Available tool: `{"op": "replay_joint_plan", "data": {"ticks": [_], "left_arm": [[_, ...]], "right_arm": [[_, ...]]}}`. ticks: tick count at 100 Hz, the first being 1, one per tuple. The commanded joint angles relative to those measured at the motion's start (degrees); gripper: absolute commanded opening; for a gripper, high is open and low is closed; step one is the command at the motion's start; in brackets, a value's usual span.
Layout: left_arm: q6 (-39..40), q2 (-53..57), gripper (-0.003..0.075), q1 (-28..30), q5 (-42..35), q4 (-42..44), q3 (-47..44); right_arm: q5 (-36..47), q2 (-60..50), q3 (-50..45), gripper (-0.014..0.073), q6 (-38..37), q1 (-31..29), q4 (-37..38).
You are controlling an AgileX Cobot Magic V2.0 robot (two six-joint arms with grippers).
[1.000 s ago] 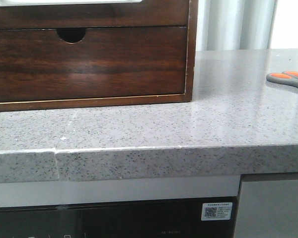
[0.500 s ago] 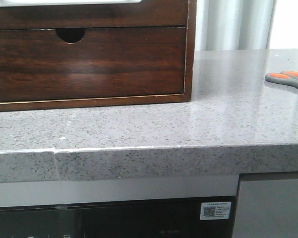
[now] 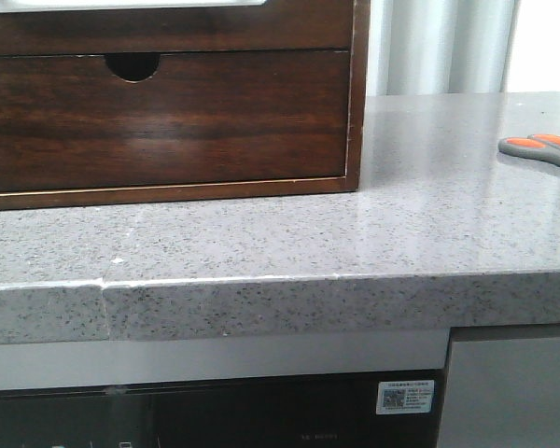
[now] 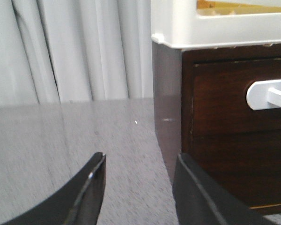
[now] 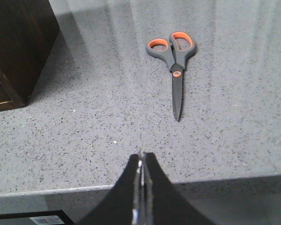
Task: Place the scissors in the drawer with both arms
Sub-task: 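Grasp the white drawer handle with the left gripper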
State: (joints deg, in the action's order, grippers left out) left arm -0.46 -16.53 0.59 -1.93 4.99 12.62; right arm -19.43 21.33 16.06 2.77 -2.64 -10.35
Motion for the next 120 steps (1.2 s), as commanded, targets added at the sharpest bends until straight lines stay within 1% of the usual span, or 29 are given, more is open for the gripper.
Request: {"op": "replay_joint_plan", "data": {"ticks": [1,10,19,29,39,46,63,74,95,120], "left_arm": [[0.1,-3.1,0.0305,-0.3,-10.1,8.8,2.0],[0.5,-7.0,0.0305,-0.3,-17.6,21.2,2.0],[0.5,-10.5,0.0305,-0.4,-25.2,28.6,2.2],[0.5,-14.6,0.0305,-1.1,-28.9,34.6,3.5],[0.5,-19.4,0.0305,-1.9,-31.0,41.7,5.6],[0.5,-22.8,0.0305,-2.7,-32.1,45.1,7.2],[-1.5,-31.1,0.0306,-3.2,-33.6,49.3,12.1],[-4.2,-34.8,0.0306,-3.2,-37.1,51.8,14.6],[-4.3,-41.0,0.0305,-3.2,-41.1,54.0,18.9],[-4.6,-45.5,0.0305,-5.7,-40.8,58.1,22.3]], "right_arm": [[4.2,0.8,1.8,-0.0106,0.1,0.0,-0.2],[4.2,0.8,1.8,-0.0106,0.1,0.0,-0.2],[4.2,0.8,1.8,-0.0106,0.1,0.0,-0.2],[4.2,0.8,1.8,-0.0106,0.1,0.0,-0.2],[4.2,0.8,1.8,-0.0106,0.1,0.0,-0.2],[4.2,0.8,1.8,-0.0106,0.1,0.0,-0.2],[4.2,0.8,1.8,-0.0106,0.1,0.0,-0.2],[4.2,0.8,1.8,-0.0106,0.1,0.0,-0.2],[4.2,0.8,1.8,-0.0106,0.1,0.0,-0.2],[4.2,0.8,1.8,-0.0106,0.1,0.0,-0.2]]}}
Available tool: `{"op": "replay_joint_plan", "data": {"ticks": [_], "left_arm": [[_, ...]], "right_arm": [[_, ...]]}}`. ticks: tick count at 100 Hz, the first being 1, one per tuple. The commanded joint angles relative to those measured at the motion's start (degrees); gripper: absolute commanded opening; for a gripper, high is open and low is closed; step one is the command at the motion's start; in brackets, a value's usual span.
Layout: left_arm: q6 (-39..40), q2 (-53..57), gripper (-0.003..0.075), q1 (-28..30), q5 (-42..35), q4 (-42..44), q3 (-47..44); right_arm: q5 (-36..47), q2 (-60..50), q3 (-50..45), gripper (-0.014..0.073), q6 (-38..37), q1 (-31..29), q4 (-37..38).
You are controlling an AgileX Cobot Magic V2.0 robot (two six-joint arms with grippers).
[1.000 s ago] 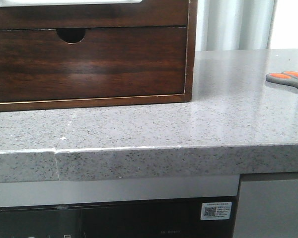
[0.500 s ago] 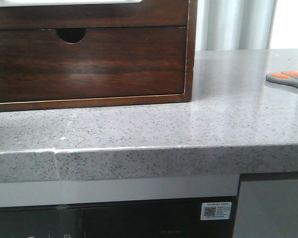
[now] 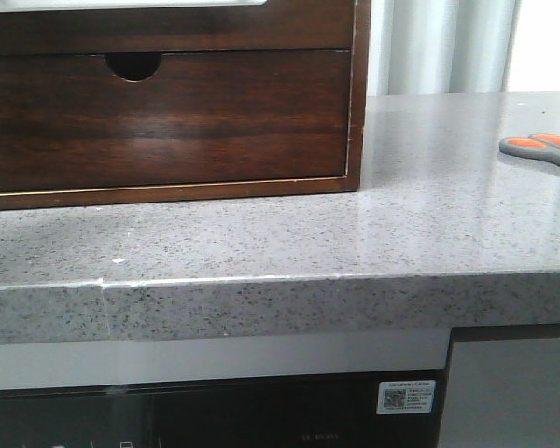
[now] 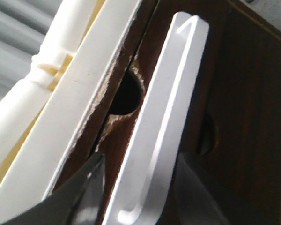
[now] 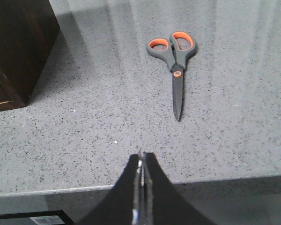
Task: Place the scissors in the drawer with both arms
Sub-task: 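Grasp the white drawer handle with the left gripper, then pull the drawer open toward the robot with the left gripper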
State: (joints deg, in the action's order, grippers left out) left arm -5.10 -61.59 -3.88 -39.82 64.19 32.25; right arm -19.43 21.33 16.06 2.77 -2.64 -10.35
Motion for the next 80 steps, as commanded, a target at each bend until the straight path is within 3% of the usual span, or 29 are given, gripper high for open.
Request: {"op": "replay_joint_plan", "data": {"ticks": [1,62,69,80], "left_arm": [[-0.2,-0.5,0.0305,-1.3,-2.8,-1.1,2.8],[-1.6,-6.8,0.03,-2.1,-1.3,-0.9,7.2],[-1.6,-6.8,0.0257,-2.1,-1.3,-0.9,7.2],[-1.6,-6.8,0.0122,-2.1,-1.3,-0.3,7.2]], "right_arm": [[4.2,0.8,1.8,-0.0106,0.1,0.0,-0.2],[4.2,0.8,1.8,-0.0106,0.1,0.0,-0.2],[4.2,0.8,1.8,-0.0106,0.1,0.0,-0.2],[4.2,0.8,1.8,-0.0106,0.1,0.0,-0.2]]}}
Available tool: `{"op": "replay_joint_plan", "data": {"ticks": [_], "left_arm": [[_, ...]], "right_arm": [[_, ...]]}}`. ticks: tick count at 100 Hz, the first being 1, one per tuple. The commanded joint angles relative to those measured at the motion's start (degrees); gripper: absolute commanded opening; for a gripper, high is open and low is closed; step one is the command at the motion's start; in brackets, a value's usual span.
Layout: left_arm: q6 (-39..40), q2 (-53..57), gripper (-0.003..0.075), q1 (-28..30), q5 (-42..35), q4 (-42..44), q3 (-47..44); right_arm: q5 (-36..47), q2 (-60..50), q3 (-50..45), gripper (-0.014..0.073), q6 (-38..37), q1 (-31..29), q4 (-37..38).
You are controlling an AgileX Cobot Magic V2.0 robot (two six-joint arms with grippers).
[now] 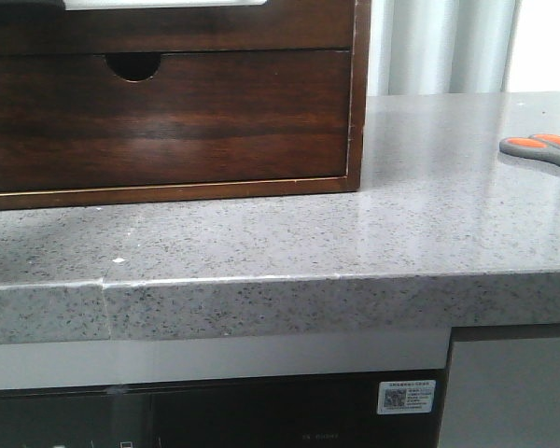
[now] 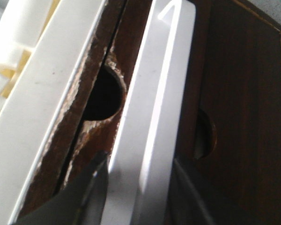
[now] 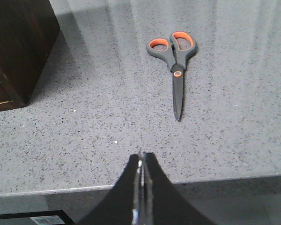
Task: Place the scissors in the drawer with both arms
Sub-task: 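Pull the drawer open toward the robot with the left gripper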
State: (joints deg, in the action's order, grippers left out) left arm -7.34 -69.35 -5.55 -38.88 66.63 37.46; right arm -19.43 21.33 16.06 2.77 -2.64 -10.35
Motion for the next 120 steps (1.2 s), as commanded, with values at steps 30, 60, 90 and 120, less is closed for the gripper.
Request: {"op": "replay_joint_plan", "data": {"ticks": [30,60,90,120], "left_arm": [[0.6,1.5,0.0004,-0.4,-2.3,-0.2,2.0],[1.7,5.7,0.0004,-0.4,-2.0,2.6,1.8],[1.7,11.0,0.0004,-0.4,0.3,2.6,-1.9],[4.6,18.6,0.0004,-0.4,-0.9,2.6,-6.9]], "right_arm": [[4.2,0.8,1.8,-0.0106,0.1,0.0,-0.2],[4.2,0.8,1.8,-0.0106,0.1,0.0,-0.2],[4.2,0.8,1.8,-0.0106,0.1,0.0,-0.2],[4.2,0.8,1.8,-0.0106,0.1,0.0,-0.2]]}}
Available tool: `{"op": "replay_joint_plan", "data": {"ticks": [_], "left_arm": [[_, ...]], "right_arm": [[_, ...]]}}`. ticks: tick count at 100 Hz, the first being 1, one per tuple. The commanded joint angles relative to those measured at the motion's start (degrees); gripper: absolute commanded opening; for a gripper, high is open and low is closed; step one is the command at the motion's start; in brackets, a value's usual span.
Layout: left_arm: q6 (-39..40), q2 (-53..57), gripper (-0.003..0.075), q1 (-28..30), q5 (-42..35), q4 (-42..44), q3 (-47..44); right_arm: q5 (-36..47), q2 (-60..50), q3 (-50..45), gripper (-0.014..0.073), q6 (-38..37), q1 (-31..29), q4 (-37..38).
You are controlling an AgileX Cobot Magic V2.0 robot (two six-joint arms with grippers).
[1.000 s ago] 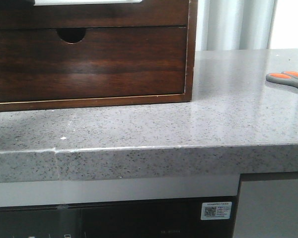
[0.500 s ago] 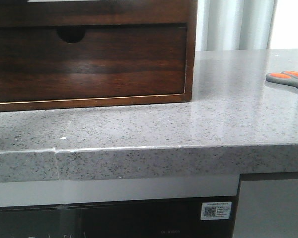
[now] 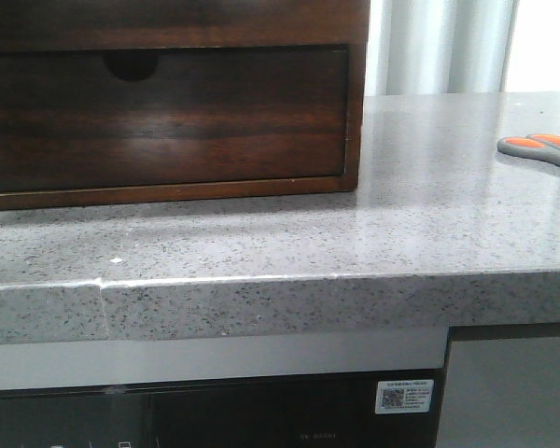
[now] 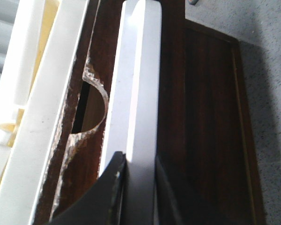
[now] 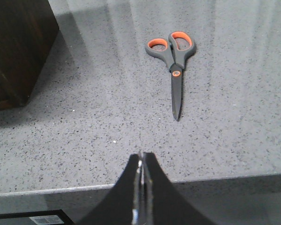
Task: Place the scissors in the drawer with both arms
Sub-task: 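Pull the drawer open toward the robot with the left gripper, then reach the right gripper down and grasp the grey-and-orange scissors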
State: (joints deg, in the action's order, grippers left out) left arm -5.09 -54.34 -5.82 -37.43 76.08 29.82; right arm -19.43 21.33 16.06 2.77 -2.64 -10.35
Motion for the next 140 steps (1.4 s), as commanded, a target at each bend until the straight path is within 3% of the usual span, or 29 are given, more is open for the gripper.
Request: {"op": "replay_joint_plan", "data": {"ticks": [1,53,91,124,140], "left_arm": [[2.4,3.8,0.0004,-0.1,-2.3,-6.9,0.7],[3.9,10.1,0.001,-0.1,-4.1,-7.1,-6.5],[3.9,10.1,0.0304,-0.1,-8.0,-7.0,-6.6],[7.1,10.1,0.0309,-0.1,-15.5,-6.4,-8.2],[8.3,10.1,0.0309,-0.1,-18.6,-12.4,-8.2]], "right_arm": [[4.2,0.8,1.8,-0.0106,0.1,0.0,-0.2],[4.2,0.8,1.8,-0.0106,0.1,0.0,-0.2],[4.2,0.8,1.8,-0.0106,0.1,0.0,-0.2],[4.2,0.8,1.8,-0.0106,0.1,0.0,-0.2],[4.5,0.8,1.8,-0.0106,0.1,0.0,-0.2]]}}
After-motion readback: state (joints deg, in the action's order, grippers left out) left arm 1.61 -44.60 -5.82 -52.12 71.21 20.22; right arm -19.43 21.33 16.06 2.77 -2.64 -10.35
